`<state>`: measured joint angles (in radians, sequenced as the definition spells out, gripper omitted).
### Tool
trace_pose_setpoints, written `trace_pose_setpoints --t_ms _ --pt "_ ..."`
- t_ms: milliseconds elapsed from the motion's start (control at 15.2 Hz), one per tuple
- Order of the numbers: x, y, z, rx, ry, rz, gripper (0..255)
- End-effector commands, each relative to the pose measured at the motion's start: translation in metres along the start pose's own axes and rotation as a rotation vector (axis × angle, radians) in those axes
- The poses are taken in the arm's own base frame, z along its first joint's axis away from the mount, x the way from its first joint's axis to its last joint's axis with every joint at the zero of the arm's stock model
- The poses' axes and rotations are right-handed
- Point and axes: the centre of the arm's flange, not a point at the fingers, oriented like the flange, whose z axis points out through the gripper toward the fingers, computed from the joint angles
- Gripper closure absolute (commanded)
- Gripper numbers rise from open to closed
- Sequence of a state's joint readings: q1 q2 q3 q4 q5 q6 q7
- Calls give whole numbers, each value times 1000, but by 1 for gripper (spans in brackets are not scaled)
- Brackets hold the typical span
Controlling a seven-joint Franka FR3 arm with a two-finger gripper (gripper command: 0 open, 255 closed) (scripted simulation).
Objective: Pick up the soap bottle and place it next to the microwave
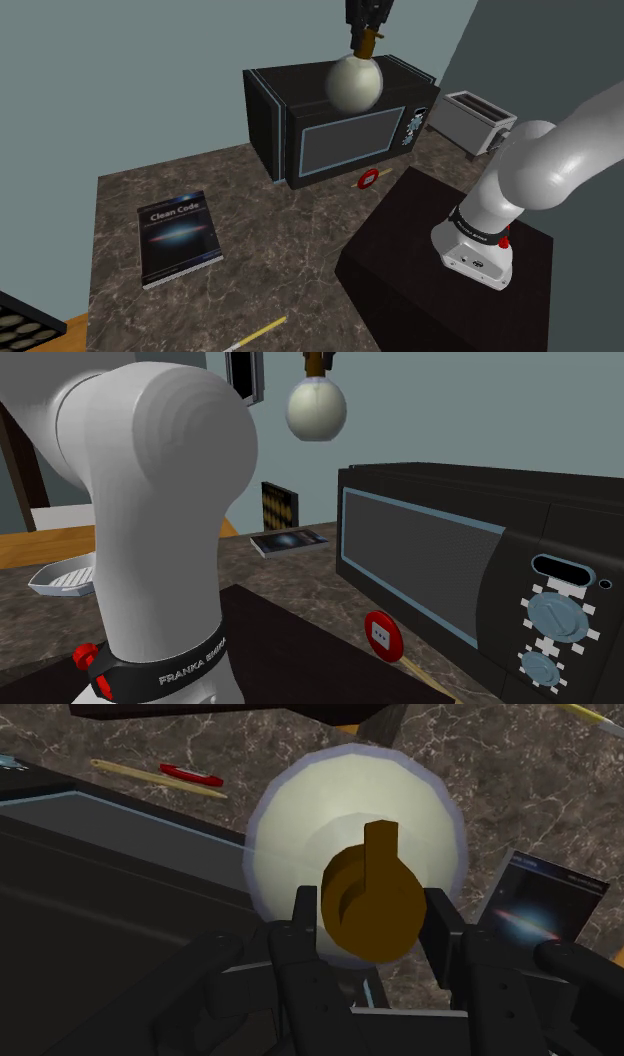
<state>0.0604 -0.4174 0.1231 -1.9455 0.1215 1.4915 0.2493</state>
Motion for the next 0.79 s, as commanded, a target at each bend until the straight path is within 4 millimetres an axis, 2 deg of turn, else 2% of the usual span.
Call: trace_pose_setpoints --t_ms 0,726 --pt "-6 25 -2 1 0 -2 255" --pt "-34 167 -9 1 0 -2 255"
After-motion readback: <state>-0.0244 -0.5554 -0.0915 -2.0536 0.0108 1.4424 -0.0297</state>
